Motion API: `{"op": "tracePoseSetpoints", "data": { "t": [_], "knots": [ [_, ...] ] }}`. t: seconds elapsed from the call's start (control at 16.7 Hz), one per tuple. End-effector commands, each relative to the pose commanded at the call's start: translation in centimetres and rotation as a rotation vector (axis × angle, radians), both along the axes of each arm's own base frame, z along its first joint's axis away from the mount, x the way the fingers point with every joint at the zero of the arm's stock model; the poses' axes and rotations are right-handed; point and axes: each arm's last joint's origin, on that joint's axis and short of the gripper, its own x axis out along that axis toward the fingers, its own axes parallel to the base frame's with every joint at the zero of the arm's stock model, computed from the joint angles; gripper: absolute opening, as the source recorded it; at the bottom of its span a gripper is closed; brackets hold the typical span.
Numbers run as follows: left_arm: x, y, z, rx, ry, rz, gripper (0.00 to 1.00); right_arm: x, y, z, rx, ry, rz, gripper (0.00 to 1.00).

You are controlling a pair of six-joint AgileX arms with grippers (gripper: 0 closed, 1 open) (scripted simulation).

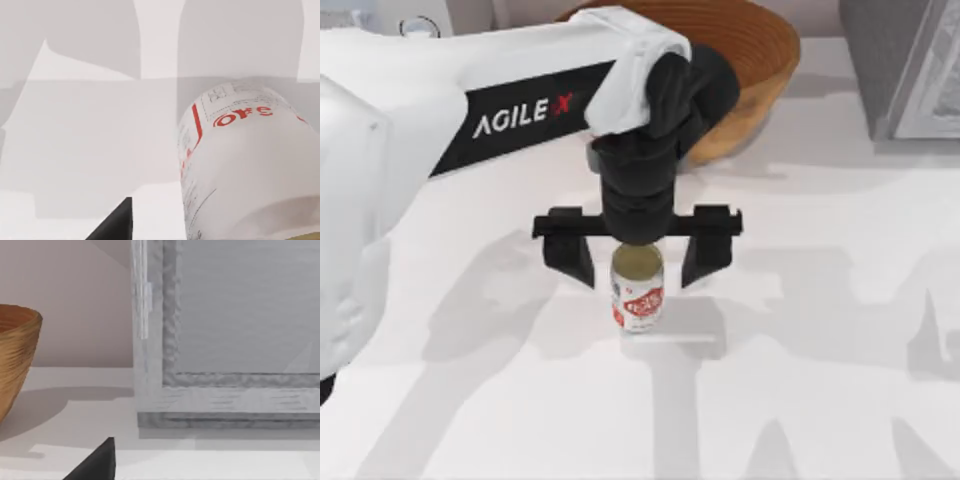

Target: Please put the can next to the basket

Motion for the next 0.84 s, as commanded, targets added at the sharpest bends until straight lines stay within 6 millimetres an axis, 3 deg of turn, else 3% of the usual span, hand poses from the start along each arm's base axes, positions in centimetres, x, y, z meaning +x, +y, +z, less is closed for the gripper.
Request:
{"op": "tracePoseSetpoints", "data": {
  "t": [0.42,0.84],
  "knots": [
    [0.0,0.0,0.1,0.0,0.0,0.0,1.0,0.0,0.0,0.0,0.0,0.0,0.0,1.0],
    [0.1,0.1,4.0,0.0,0.0,0.002,1.0,0.0,0.0,0.0,0.0,0.0,0.0,1.0]
  ]
}}
